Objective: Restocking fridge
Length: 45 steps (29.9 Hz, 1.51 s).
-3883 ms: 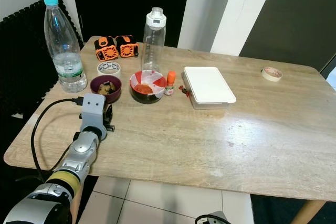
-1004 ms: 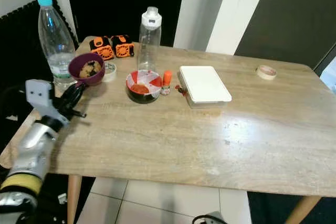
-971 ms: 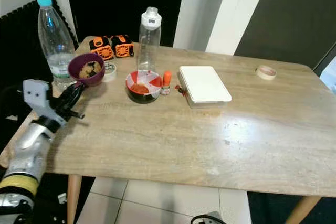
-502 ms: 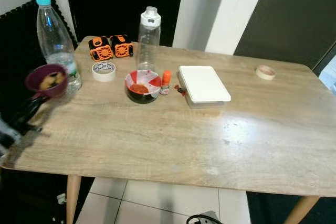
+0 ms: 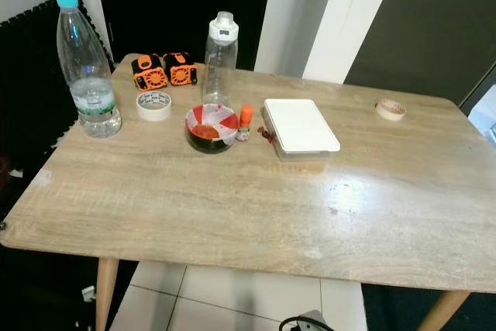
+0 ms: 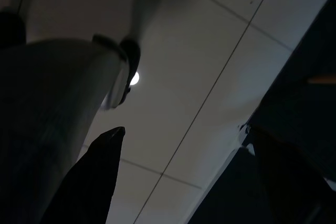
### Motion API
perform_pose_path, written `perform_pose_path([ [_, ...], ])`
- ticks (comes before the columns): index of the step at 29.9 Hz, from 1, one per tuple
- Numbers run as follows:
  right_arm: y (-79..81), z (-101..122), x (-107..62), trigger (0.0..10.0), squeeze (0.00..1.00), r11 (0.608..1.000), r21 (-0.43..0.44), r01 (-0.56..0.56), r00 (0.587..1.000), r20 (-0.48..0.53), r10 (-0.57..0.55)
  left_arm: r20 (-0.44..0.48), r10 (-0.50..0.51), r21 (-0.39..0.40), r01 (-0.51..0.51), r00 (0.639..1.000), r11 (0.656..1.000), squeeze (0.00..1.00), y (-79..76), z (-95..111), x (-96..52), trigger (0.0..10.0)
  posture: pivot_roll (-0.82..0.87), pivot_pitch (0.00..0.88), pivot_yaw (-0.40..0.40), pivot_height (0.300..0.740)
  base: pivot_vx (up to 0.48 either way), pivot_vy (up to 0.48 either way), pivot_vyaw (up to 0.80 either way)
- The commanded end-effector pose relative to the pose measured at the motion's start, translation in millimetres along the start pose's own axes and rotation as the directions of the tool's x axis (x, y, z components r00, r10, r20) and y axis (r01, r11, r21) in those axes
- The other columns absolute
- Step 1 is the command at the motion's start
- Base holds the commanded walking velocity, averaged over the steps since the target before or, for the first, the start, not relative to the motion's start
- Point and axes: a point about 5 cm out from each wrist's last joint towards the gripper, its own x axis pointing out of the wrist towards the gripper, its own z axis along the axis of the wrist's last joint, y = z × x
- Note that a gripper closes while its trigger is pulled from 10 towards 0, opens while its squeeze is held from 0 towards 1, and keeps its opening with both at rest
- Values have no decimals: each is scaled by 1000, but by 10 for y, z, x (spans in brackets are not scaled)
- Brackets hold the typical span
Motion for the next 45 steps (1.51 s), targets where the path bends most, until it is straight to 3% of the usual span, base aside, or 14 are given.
perform_pose_path([
  [1,-58,-27,-14,10000,0,1000,-2,12,1000,-12,-12,-65,99,-7,-100,993,995,0,121,-188,-116,10000,111,6,-95,740,0,0,0],
  [5,-69,-21,-16,10000,0,1000,0,14,1000,-11,-14,-116,215,14,-215,970,976,0,240,-349,-245,10000,111,6,-95,740,0,0,0],
  [9,-65,-26,-15,10000,0,1000,1,17,1000,-14,-17,-206,349,74,-341,914,937,0,340,-623,-472,10000,107,7,-95,740,0,0,0],
  [13,-56,-28,-13,10000,0,1000,1,17,1000,-15,-17,-232,376,87,-366,897,926,0,342,-702,-536,10000,108,7,-97,740,0,0,0],
  [15,-38,-28,-9,10000,0,1000,-2,16,1000,-15,-16,-298,372,123,-352,879,928,0,245,-891,-655,10000,109,6,-100,740,0,0,0],
  [17,-38,-28,-9,10000,0,1000,-2,16,1000,-15,-16,-298,372,123,-352,879,928,0,245,-891,-655,10000,109,6,-100,740,0,0,0],
  [18,-28,-27,-6,10000,0,1000,-6,16,1000,-15,-17,-343,353,144,-322,870,936,0,145,-1018,-733,10000,111,5,-102,740,0,0,0],
  [28,-32,-30,-7,10000,0,999,-20,26,1000,-13,-26,-508,256,143,-213,822,967,0,-217,-1377,-970,10000,108,1,-102,740,0,0,0],
  [36,-62,-26,-14,10000,0,999,-27,36,999,-8,-36,-544,202,173,-126,814,977,0,-357,-1484,-1073,10000,107,1,-101,740,0,0,0],
  [45,-89,-34,-21,10000,0,998,-32,45,999,-7,-45,-553,186,198,-89,812,976,0,-383,-1508,-1101,10000,104,4,-102,740,0,0,0],
])
